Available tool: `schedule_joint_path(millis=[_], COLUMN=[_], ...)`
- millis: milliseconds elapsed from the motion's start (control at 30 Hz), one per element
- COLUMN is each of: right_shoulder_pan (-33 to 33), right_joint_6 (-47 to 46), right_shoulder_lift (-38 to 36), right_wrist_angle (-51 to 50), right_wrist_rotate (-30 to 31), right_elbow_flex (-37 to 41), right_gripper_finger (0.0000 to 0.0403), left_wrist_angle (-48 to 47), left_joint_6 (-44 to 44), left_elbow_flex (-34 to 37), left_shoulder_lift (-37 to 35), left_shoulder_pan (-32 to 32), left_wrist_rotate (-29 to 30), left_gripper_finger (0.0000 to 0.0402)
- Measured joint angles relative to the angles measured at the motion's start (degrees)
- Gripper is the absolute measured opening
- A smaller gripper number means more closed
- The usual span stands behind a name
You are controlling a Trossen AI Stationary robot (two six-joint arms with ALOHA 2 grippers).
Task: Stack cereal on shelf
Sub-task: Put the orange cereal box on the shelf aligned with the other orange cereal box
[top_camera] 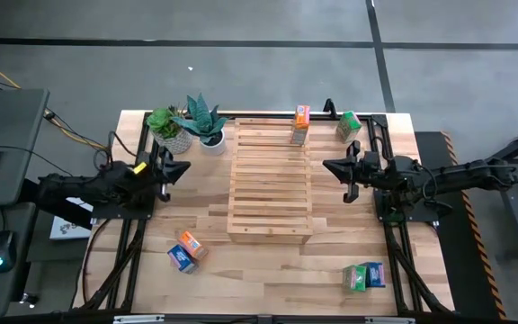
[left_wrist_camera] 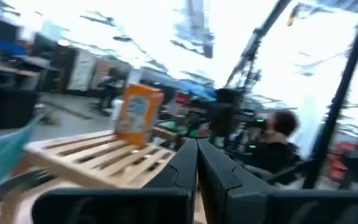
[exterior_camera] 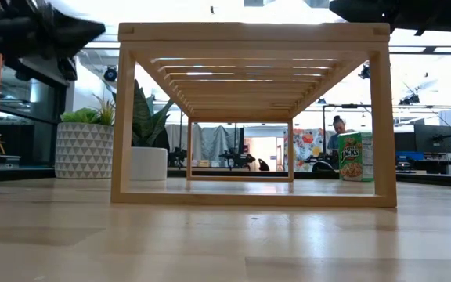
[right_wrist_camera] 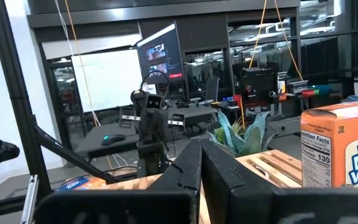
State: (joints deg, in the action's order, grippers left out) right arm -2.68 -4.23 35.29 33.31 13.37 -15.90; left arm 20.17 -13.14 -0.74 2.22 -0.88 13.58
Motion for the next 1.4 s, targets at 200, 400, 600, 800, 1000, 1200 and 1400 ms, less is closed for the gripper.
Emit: schedule_joint_path(millis=[200,400,600,800,1000,1200,1400], right_shoulder_pan=[0.0,0.0,0.0,0.0,0.0,0.0,0.0], right_joint_6=[0.2,0.2,0.2,-1.3,-1.3,-1.3,-1.7], right_shoulder_lift=[0.1,0.3,1.8,3.5,4.3,4.4,4.4], right_wrist_angle=[-0.5,-0.2,1.3,1.2,1.2,1.1,0.8], right_wrist_rotate=[0.0,0.0,-0.1,-0.1,-0.1,-0.1,-0.1], right_elbow_flex=[-0.1,-0.1,-0.1,-0.1,-0.1,-0.1,-0.1], right_gripper_finger=[0.0,0.0,0.0,0.0,0.0,0.0,0.0], left_wrist_angle=[8.4,13.7,10.4,-23.4,-52.2,-51.9,-51.1], left_joint_6=[-0.2,1.7,4.3,5.8,-2.9,-4.7,-6.3], left_elbow_flex=[0.0,-1.6,-11.6,-29.7,-43.7,-46.0,-46.0], left_shoulder_lift=[4.2,13.3,24.7,35.4,46.8,54.3,61.1], left_shoulder_pan=[-2.0,-5.0,-7.9,-10.6,-16.5,-23.5,-29.6], left_wrist_rotate=[-7.1,-7.3,-13.0,-14.6,-14.7,-14.8,-14.0], left_gripper_finger=[0.0052,0.0146,0.0221,0.0236,0.0236,0.0237,0.0237])
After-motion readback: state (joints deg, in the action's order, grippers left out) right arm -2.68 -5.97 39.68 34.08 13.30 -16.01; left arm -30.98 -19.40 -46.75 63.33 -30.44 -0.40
